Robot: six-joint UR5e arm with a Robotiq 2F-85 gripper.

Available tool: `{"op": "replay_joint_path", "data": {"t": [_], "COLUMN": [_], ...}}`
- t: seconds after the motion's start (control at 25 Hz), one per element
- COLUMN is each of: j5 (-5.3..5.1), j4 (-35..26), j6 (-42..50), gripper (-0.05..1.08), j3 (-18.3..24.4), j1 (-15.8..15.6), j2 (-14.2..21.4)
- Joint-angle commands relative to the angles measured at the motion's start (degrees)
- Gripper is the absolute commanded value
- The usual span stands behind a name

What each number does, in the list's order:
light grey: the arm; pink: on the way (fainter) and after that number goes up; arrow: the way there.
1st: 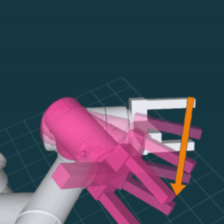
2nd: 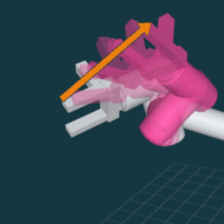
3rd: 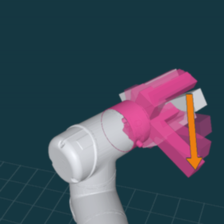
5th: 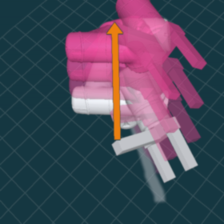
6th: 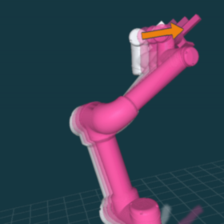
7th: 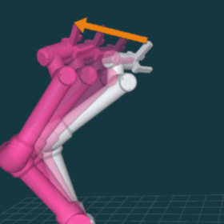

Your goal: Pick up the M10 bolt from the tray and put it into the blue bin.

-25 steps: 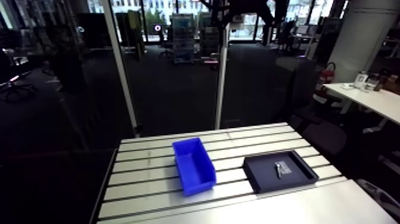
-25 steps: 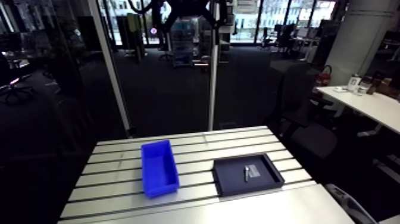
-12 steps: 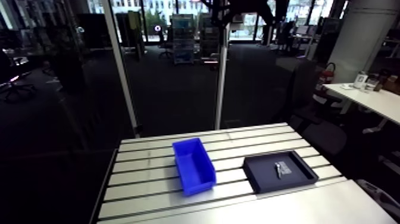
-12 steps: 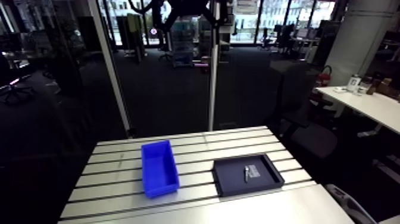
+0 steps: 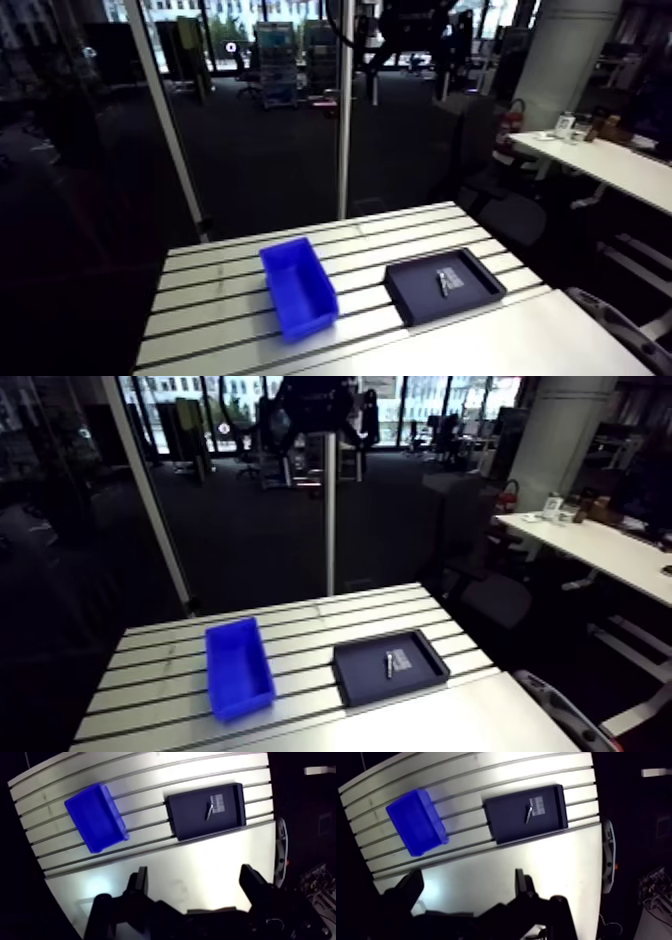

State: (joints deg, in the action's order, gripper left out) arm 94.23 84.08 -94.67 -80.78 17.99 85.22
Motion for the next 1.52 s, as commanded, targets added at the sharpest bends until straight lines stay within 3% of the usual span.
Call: {"op": "replay_joint_path", "data": {"t": [0.04, 0.12, 0.28, 0.32, 0.76, 1.28, 1.4, 1.52], "j5": [-0.59, -1.73, -5.68, -6.12, -6.3, -5.95, -5.42, -4.01], "j4": [7.28, 9.48, 13.43, 14.93, 30.05, 35.85, 35.06, 33.39], "j6": [-4.08, -6.19, -8.47, -8.91, -9.44, -10.14, -10.06, -9.97], "gripper": [0.01, 0.01, 0.02, 0.02, 0.02, 0.01, 0.01, 0.01], "j3": [-8.29, -10.58, -14.27, -15.15, -23.33, -28.6, -28.6, -28.69], "j1": [6.72, 9.79, 14.63, 15.24, 16.21, 15.95, 15.95, 15.95], "j2": [-0.28, -0.54, -1.07, -1.95, -7.67, -9.95, -9.51, -8.54]}}
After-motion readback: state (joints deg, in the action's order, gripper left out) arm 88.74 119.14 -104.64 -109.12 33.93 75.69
